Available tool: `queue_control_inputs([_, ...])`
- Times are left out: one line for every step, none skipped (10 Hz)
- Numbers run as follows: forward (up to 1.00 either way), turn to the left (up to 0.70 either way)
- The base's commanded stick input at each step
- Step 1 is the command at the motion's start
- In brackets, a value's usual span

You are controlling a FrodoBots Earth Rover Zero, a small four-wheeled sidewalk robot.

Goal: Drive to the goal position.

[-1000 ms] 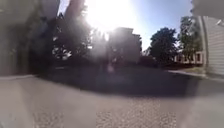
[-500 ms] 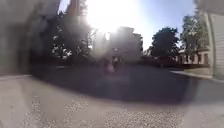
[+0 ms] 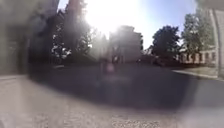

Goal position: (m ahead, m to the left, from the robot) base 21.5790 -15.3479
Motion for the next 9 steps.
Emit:
queue_control_inputs([0.7,0.0])
queue_control_inputs([0.7,0.0])
queue_control_inputs([0.7,0.0])
queue_control_inputs([0.7,0.0])
queue_control_inputs([0.7,0.0])
queue_control_inputs([0.7,0.0])
queue_control_inputs([0.7,0.0])
queue_control_inputs([0.7,0.0])
queue_control_inputs([0.7,0.0])
